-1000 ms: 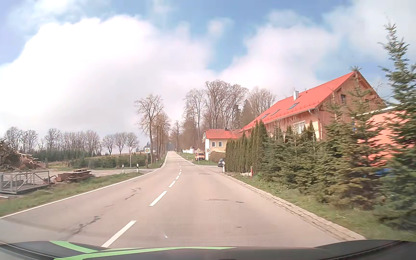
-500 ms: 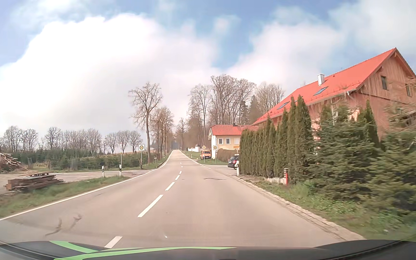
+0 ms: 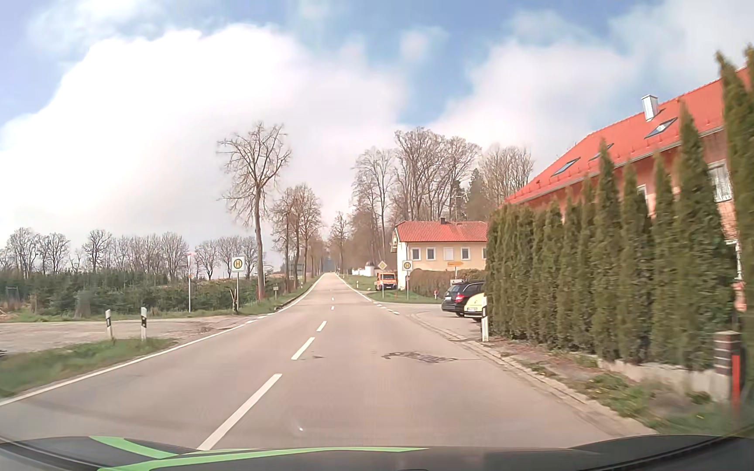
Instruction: Follow the waypoints while adhering to traffic rules and regulations
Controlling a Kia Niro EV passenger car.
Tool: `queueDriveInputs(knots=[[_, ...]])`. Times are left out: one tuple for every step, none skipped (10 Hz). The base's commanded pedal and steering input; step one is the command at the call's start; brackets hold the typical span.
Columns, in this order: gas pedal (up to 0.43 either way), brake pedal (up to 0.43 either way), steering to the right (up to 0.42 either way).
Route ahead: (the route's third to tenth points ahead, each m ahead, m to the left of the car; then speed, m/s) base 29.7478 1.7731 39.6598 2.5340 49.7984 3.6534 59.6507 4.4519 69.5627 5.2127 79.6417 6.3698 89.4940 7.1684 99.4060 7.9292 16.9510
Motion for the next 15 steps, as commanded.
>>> queueDriveInputs(knots=[[0.539,0.0,-0.019],[0.539,0.0,-0.02],[0.539,0.0,-0.019],[0.539,0.0,-0.018],[0.539,0.0,-0.016],[0.539,0.0,-0.015],[0.551,0.0,-0.013],[0.551,0.0,-0.012],[0.551,0.0,-0.012],[0.551,0.0,-0.012],[0.551,0.0,-0.012],[0.551,0.0,-0.012],[0.551,0.0,-0.012],[0.551,0.0,-0.012],[0.551,0.0,-0.012]])
